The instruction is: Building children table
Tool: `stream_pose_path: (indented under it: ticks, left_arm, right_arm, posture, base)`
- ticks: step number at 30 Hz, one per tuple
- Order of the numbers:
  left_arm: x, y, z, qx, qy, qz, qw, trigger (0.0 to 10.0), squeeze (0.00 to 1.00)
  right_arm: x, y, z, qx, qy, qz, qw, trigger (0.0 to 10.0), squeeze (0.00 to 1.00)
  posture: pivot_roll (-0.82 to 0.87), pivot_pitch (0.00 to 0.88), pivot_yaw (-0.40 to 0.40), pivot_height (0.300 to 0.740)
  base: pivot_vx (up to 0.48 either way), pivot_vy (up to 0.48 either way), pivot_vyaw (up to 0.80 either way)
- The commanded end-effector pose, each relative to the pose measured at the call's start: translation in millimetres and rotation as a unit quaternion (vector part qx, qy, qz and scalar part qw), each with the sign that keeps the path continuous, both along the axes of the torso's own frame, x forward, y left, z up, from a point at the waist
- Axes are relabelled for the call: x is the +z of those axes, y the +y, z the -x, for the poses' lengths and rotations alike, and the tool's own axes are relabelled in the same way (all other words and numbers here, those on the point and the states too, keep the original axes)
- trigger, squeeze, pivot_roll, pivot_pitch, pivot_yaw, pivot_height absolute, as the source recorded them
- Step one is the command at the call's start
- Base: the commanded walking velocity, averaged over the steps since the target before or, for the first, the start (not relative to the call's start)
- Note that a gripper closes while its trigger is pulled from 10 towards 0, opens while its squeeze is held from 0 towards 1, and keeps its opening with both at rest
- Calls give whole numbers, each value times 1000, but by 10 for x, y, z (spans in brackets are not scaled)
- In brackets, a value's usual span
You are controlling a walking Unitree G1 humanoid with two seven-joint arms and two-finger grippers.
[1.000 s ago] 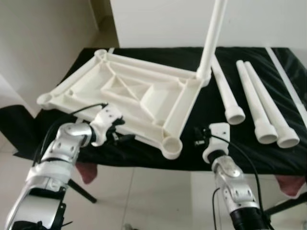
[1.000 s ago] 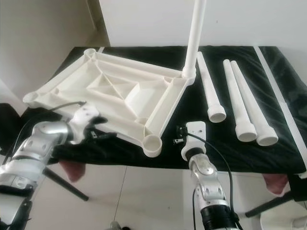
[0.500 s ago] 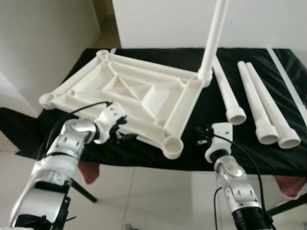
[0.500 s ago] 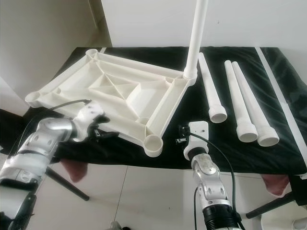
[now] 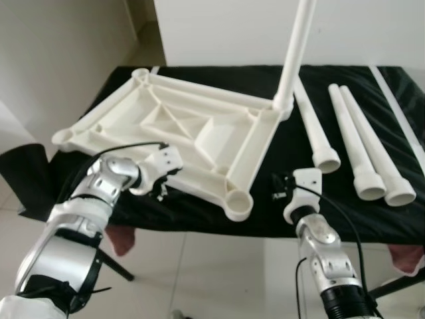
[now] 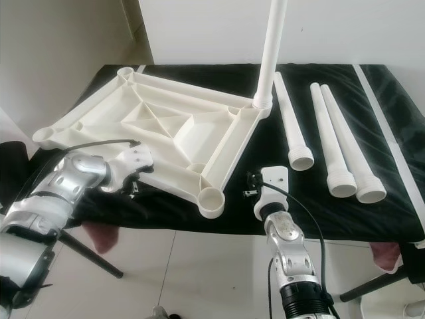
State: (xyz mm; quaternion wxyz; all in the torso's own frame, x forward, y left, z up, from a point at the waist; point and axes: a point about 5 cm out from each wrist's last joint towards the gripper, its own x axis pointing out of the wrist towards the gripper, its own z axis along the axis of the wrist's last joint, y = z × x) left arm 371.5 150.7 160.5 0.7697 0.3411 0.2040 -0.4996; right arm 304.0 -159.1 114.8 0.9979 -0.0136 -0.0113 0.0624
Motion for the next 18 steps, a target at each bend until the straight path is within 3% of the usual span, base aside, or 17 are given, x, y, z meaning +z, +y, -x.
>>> stream_pose_path:
  ticks: [1,9,18]
  left_arm:
    - [-74,41,7,16,23,0,1000,10000,0]
    - [-146,-18,-79,116,34,24,992,10000,0]
    - [-192,-138,-93,157,23,52,986,10000,0]
  right_arm:
    - [-33,7,29,0,4,-1,1000,10000,0]
    - [-11,24,8,-2,1,-4,1000,10000,0]
    - [-17,20,14,-2,3,-4,1000,10000,0]
  posture:
    - [4,82,88,740]
    - [2,90,91,740]
    - [3,92,85,740]
  base:
    - [0,0,0]
    - [0,0,0]
    - [0,0,0]
